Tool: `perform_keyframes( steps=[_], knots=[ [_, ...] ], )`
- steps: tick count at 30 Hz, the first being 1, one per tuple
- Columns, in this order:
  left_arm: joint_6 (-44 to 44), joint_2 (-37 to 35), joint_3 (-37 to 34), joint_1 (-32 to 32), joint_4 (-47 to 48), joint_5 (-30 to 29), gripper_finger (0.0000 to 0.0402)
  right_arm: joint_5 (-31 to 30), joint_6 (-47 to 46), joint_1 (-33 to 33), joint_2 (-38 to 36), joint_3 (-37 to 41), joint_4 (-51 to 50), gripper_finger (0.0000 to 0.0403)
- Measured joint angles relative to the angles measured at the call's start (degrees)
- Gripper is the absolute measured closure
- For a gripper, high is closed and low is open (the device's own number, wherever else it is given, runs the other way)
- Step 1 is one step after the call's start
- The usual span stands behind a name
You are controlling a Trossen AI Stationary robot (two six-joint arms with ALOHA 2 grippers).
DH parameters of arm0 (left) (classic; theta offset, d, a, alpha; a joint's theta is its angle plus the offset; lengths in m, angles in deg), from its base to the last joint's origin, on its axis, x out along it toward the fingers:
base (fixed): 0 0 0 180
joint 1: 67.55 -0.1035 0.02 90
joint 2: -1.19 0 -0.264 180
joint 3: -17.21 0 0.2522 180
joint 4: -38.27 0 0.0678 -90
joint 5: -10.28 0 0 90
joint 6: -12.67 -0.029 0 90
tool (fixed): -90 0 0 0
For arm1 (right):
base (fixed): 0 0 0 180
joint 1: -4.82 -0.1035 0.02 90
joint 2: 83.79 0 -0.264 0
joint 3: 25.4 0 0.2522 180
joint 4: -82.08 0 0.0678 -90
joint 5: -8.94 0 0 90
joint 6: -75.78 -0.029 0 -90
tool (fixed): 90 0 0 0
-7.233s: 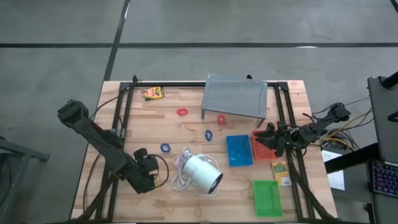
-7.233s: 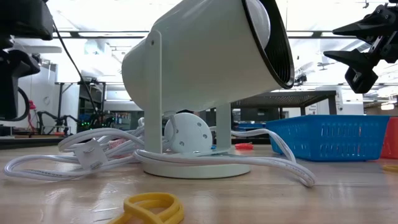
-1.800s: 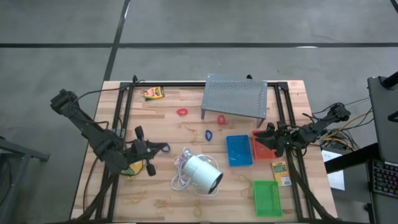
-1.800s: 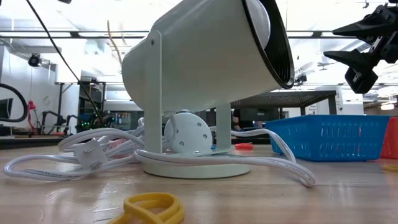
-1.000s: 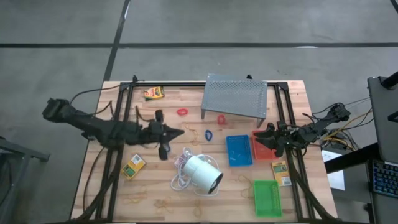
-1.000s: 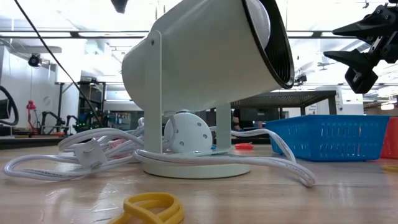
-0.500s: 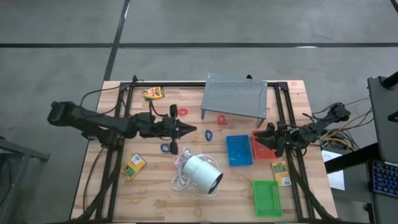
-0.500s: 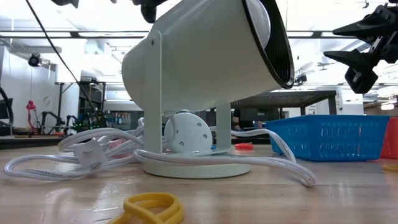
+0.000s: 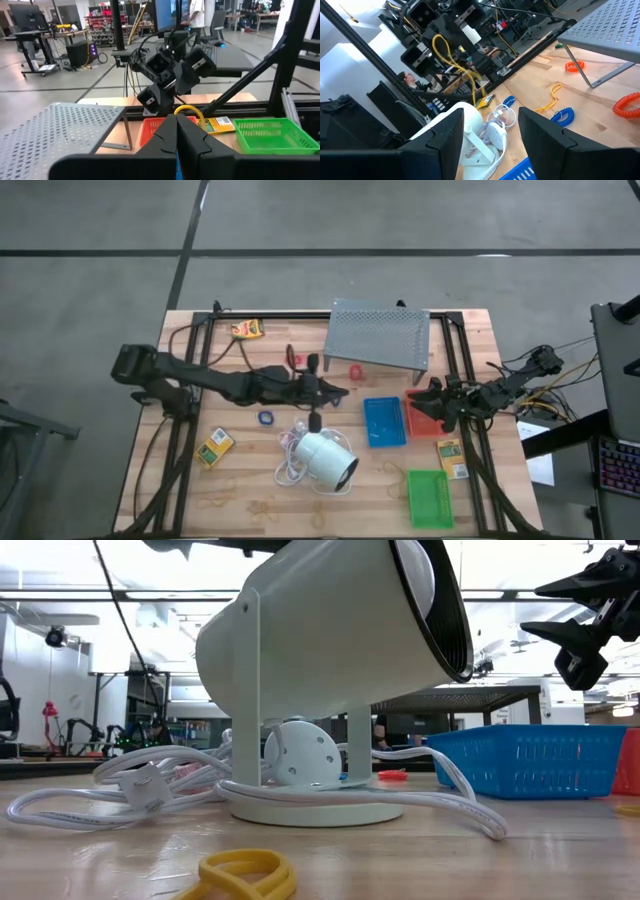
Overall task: Pick & Place Office Desk Supplies
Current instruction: Put the yellow rubber band into the blue bin
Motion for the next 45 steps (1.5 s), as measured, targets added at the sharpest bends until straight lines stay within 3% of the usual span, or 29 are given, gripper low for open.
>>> perform_keyframes(
  steps=[14, 27, 45],
  knots=[
    [-0.2, 9.1, 7.2, -1.9, -0.7, 6.5, 0.0401, 0.0, 0.0, 0.0, 0.0, 0.0, 0.0, 0.0218],
    [-0.1, 14.0, 7.6, -1.9, -8.5, 13.5, 0.0401, 0.0, 0.0, 0.0, 0.0, 0.0, 0.0, 0.0218],
    [-8.3, 21.8, 8.7, -1.9, -16.4, 15.2, 0.0401, 0.0, 0.0, 0.0, 0.0, 0.0, 0.0, 0.0218]
  ],
)
